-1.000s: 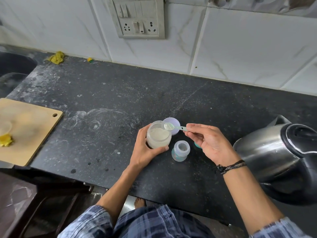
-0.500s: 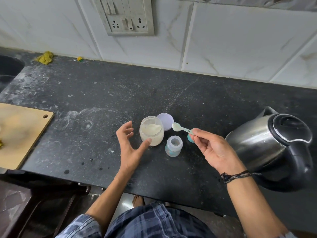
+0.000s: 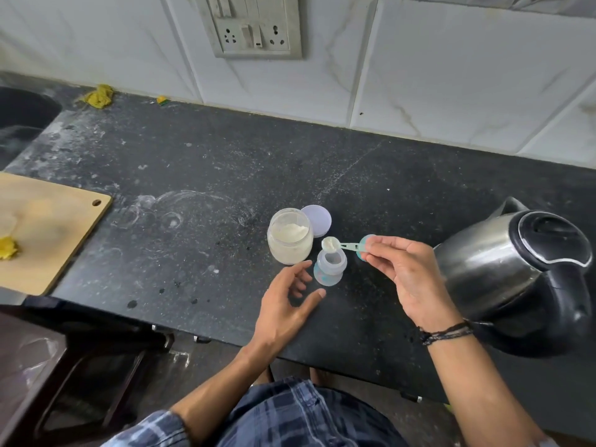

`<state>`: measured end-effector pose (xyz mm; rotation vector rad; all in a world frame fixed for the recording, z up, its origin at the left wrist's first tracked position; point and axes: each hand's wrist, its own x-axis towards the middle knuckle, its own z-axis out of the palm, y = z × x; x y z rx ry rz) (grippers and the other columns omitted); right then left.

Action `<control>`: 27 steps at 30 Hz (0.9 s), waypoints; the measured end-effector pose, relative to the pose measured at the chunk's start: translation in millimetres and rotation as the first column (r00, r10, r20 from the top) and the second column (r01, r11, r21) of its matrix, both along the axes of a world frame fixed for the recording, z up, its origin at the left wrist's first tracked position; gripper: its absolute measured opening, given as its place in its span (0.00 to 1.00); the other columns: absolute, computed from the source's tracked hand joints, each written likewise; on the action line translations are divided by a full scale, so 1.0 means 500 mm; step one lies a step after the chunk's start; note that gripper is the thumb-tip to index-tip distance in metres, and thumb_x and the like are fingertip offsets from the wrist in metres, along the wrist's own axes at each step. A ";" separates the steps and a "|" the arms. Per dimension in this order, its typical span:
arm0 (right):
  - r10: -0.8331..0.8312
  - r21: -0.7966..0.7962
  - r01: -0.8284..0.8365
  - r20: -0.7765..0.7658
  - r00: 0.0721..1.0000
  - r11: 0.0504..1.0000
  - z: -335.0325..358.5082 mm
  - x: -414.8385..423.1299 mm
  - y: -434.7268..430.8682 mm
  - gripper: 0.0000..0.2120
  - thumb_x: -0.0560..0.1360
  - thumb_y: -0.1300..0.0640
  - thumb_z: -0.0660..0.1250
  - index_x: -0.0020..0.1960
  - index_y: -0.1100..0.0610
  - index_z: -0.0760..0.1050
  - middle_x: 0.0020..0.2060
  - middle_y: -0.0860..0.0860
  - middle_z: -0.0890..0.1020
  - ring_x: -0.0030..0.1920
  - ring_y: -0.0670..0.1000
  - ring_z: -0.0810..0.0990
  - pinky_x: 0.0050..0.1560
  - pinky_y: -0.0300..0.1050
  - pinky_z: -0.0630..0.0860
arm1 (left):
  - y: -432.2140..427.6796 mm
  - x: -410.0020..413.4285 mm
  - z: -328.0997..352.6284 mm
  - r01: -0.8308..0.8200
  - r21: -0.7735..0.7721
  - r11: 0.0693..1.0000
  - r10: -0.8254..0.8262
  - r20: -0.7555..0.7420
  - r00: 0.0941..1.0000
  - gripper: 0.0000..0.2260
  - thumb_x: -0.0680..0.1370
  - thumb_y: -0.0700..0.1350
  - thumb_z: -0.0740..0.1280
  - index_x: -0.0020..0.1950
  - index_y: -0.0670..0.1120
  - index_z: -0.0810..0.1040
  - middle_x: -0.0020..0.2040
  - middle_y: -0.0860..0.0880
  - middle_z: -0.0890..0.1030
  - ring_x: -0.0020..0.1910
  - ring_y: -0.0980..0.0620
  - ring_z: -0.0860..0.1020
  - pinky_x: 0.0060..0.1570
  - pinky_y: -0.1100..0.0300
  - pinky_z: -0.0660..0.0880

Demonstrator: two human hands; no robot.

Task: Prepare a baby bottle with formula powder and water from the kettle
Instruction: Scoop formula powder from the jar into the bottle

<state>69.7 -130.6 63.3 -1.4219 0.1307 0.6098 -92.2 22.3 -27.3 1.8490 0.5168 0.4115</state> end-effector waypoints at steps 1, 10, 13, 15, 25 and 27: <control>-0.002 -0.015 0.002 0.025 1.000 1.000 0.001 -0.003 -0.001 0.03 0.75 0.69 0.75 0.49 0.67 0.85 0.51 0.63 0.87 0.49 0.58 0.88 0.46 0.38 0.83 | -0.002 0.003 -0.002 0.001 0.003 1.000 -0.001 -0.023 1.000 0.23 0.75 0.52 0.77 0.68 0.59 0.76 0.53 0.58 0.80 0.49 0.50 0.79 0.51 0.58 0.78; 0.007 -0.152 0.035 0.263 0.965 0.988 0.000 -0.014 -0.027 0.04 0.76 0.68 0.75 0.50 0.63 0.85 0.41 0.56 0.89 0.41 0.50 0.88 0.44 0.36 0.82 | -0.015 0.036 0.006 0.029 0.091 0.995 -0.016 -0.144 0.989 0.30 0.74 0.55 0.77 0.75 0.56 0.72 0.66 0.63 0.74 0.56 0.61 0.77 0.56 0.70 0.74; 0.034 -0.190 0.028 0.316 0.948 0.981 0.007 -0.018 -0.026 0.05 0.75 0.67 0.75 0.49 0.60 0.86 0.40 0.55 0.89 0.40 0.50 0.88 0.44 0.37 0.83 | -0.015 0.050 0.014 0.015 0.082 0.996 -0.002 -0.155 0.988 0.31 0.74 0.55 0.77 0.75 0.55 0.72 0.69 0.61 0.74 0.60 0.61 0.76 0.59 0.72 0.72; 0.057 -0.224 0.026 0.356 0.933 0.974 0.012 -0.022 -0.023 0.07 0.75 0.67 0.75 0.47 0.57 0.87 0.39 0.53 0.89 0.39 0.48 0.87 0.44 0.38 0.84 | -0.018 0.057 0.016 0.013 0.057 0.998 -0.004 -0.153 0.988 0.32 0.74 0.55 0.77 0.76 0.56 0.71 0.70 0.60 0.74 0.64 0.60 0.76 0.63 0.69 0.72; 0.094 -0.272 0.049 0.488 0.868 0.961 0.018 -0.029 -0.018 0.10 0.75 0.66 0.75 0.46 0.51 0.86 0.39 0.46 0.88 0.39 0.47 0.87 0.45 0.39 0.84 | -0.027 0.086 0.012 -0.002 -0.066 0.998 -0.010 -0.181 0.983 0.36 0.73 0.55 0.78 0.78 0.59 0.66 0.75 0.60 0.72 0.72 0.55 0.72 0.72 0.46 0.71; 0.057 -0.226 0.052 0.451 0.891 0.973 0.015 -0.029 -0.018 0.10 0.75 0.67 0.75 0.46 0.52 0.86 0.39 0.48 0.89 0.39 0.47 0.87 0.45 0.38 0.84 | -0.026 0.089 0.010 -0.008 -0.067 0.998 -0.004 -0.182 0.983 0.35 0.73 0.54 0.78 0.77 0.58 0.67 0.74 0.60 0.74 0.72 0.55 0.73 0.72 0.45 0.71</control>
